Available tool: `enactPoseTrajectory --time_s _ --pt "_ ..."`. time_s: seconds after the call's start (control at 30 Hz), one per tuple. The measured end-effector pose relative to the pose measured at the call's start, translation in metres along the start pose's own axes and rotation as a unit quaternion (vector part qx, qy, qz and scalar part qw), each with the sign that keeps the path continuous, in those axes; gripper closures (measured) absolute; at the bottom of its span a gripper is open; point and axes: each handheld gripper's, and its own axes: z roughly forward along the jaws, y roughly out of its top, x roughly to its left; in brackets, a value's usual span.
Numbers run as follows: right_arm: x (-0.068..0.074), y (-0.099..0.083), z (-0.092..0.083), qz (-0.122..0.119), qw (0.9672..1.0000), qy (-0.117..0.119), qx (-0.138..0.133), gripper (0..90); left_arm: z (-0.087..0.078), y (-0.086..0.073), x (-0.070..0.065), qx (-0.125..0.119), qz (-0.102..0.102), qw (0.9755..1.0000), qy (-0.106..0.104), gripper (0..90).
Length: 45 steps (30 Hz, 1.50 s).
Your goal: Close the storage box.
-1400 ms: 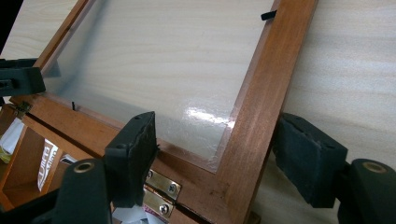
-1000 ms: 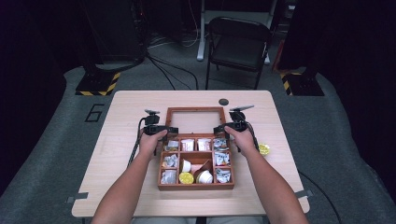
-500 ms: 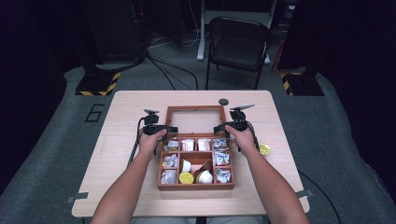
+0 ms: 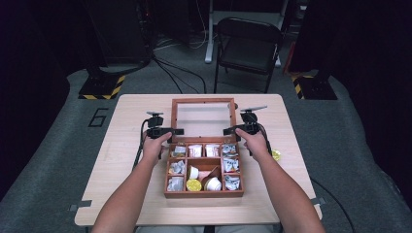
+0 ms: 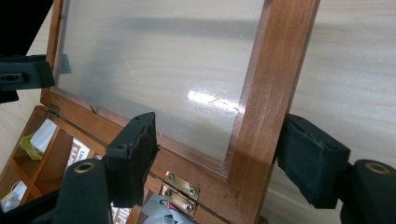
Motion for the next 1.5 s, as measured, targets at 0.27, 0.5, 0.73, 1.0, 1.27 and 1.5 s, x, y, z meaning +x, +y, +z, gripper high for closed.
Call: enactPoseTrajectory --time_s 0.27,0.5,0.73,1.0,1.27,1.5 --pt "0.004 0.001 -0.010 -0.009 0.9999 0.006 -0.010 33.1 -0.010 0.003 -0.005 -0.008 0.010 0.9999 -0.009 35.7" --pt "0.008 0.001 -0.018 -0.023 0.9996 0.006 -0.016 35.7 -0.018 0.004 -0.009 -0.014 0.026 0.9995 -0.014 37.3" --pt "0.012 -0.001 -0.025 -0.032 0.9993 0.009 -0.019 36.4 -0.024 0.003 -0.014 -0.020 0.047 0.9986 -0.015 37.1" --pt "0.015 -0.001 -0.034 -0.045 0.9982 0.016 -0.035 37.6 -0.035 0.004 -0.022 -0.046 0.045 0.9976 -0.023 38.2" --pt "0.018 -0.001 -0.044 -0.045 0.9977 0.027 -0.043 38.6 -0.047 0.006 -0.029 -0.063 0.067 0.9954 -0.030 38.4" --pt "0.029 0.002 -0.058 -0.063 0.9963 0.030 -0.051 39.6 -0.063 0.007 -0.035 -0.070 0.087 0.9929 -0.041 41.4"
